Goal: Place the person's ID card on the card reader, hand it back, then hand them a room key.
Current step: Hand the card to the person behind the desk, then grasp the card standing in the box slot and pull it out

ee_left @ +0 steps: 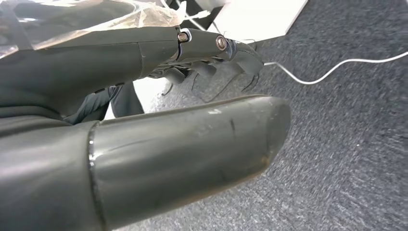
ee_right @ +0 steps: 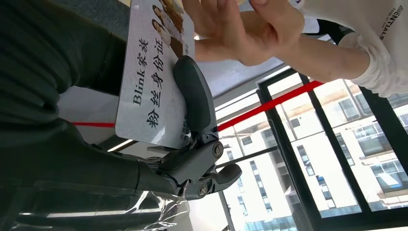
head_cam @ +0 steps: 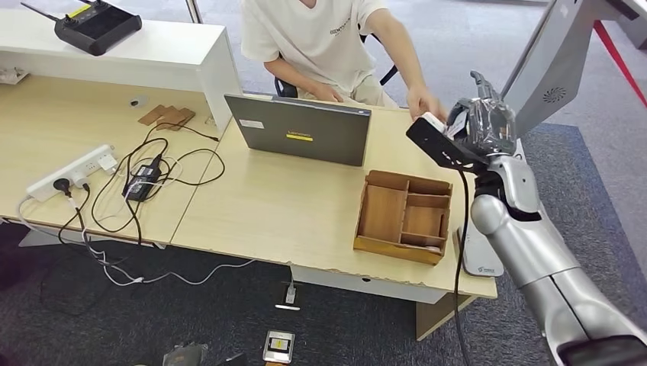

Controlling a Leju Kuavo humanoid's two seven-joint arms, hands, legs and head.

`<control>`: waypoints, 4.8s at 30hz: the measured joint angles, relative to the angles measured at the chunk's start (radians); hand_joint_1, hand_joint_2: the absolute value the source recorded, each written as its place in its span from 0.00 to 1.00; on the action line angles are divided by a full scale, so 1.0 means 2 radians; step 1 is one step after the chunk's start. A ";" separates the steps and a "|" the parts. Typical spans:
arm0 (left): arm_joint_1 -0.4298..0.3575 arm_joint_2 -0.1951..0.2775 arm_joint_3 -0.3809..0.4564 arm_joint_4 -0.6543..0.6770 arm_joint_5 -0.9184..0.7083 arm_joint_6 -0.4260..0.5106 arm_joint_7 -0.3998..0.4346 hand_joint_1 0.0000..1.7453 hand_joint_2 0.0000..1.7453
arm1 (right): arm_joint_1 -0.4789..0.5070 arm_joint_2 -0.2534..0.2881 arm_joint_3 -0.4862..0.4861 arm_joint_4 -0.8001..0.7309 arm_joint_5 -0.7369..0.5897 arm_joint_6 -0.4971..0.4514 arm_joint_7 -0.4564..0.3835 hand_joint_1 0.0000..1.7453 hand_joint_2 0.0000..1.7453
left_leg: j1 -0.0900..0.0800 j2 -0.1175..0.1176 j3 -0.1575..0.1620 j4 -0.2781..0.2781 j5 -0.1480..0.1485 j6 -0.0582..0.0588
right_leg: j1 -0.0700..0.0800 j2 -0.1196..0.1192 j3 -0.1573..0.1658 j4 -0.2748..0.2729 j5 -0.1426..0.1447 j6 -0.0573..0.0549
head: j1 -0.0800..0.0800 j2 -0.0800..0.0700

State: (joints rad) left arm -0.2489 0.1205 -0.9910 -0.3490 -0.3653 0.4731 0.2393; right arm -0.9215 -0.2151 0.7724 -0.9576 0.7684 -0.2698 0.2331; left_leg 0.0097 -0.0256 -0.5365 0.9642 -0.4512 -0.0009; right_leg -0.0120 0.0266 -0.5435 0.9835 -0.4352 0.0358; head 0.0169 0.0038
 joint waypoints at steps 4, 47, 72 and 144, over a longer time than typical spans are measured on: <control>-0.002 -0.003 0.000 0.000 -0.005 -0.002 0.000 0.00 0.00 | -0.024 0.026 0.007 0.044 -0.016 -0.001 -0.004 0.99 1.00 | 0.000 0.000 0.000 0.000 0.000 0.000 | 0.000 0.000 0.000 0.000 0.000 0.000 | 0.000 0.000; 0.034 0.004 0.031 0.004 0.008 0.032 -0.005 0.00 0.00 | 0.103 -0.009 0.009 -0.098 -0.110 -0.044 0.012 0.00 1.00 | 0.000 0.001 0.001 0.000 0.000 0.000 | 0.000 0.000 0.000 -0.001 0.000 0.000 | 0.000 0.000; 0.038 0.008 0.039 0.005 0.012 0.038 -0.002 0.00 0.00 | 0.229 -0.018 0.012 -0.192 -0.064 -0.001 0.017 0.00 1.00 | 0.000 0.001 0.000 0.000 0.000 0.000 | 0.000 0.000 0.000 -0.001 0.000 0.000 | 0.000 0.000; 0.039 0.009 0.038 0.004 0.026 0.036 0.001 0.00 0.00 | 0.275 -0.017 -0.019 -0.097 0.077 -0.013 0.029 0.00 1.00 | 0.000 0.001 0.000 0.000 0.000 0.000 | 0.000 0.000 0.000 -0.001 0.000 0.000 | 0.000 0.000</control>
State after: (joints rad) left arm -0.1705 0.1377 -0.9153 -0.3418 -0.3141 0.5451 0.2419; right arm -0.3722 -0.2493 0.7339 -1.1518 0.9217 -0.2956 0.2908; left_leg 0.0095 -0.0245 -0.5358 0.9641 -0.4514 -0.0007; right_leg -0.0119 0.0275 -0.5429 0.9819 -0.4353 0.0359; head 0.0169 0.0038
